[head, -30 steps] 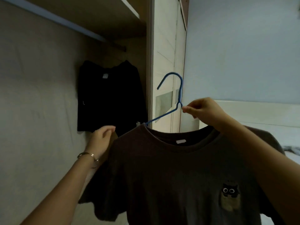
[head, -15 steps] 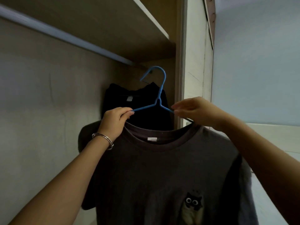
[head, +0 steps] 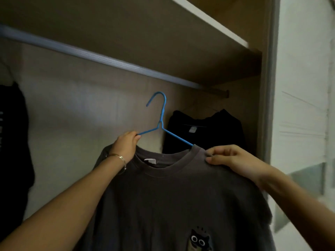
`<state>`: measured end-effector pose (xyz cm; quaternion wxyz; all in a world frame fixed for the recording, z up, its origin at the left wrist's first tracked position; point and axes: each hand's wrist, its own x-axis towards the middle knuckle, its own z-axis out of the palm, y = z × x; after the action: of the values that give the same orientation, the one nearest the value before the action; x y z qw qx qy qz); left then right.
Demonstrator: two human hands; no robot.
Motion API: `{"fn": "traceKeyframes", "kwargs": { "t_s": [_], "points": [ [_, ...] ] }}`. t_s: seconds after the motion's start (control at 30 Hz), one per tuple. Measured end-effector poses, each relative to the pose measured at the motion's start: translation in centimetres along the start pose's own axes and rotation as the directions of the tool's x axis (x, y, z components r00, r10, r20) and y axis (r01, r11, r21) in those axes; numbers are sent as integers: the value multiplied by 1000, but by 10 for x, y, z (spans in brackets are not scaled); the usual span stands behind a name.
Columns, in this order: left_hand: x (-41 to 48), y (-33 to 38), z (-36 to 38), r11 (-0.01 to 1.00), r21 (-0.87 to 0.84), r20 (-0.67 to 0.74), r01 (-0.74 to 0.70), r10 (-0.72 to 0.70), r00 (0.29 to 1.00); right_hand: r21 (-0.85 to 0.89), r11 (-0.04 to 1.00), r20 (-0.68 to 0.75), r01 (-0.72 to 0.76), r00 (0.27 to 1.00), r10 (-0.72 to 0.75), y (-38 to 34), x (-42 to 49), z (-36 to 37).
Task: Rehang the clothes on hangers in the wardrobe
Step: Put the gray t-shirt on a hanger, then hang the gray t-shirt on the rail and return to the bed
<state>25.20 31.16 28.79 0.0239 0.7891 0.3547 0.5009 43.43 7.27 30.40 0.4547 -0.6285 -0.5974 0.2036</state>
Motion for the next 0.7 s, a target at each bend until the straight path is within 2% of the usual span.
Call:
{"fn": "traceKeyframes", "kwargs": {
  "t_s": [0.13, 0.4, 0.57, 0.7],
  "points": [
    [0, -9, -23, 990, 32, 17, 136, -137, 990, 175, 984, 36, 40, 998, -47, -12, 53, 34],
    [-57, 20, -84, 940, -296, 103, 168, -143, 984, 334, 924, -60, 188, 982, -178, -91, 120, 110],
    [-60, 32, -141, 864, -477, 24, 159, -169, 985, 449, 848, -93, 282, 959, -269, -147, 132, 149],
    [-64, 28, -176, 908, -403, -105, 119, -175, 979, 482, 814, -105, 325, 943, -315, -194, 136, 179]
  ]
}}
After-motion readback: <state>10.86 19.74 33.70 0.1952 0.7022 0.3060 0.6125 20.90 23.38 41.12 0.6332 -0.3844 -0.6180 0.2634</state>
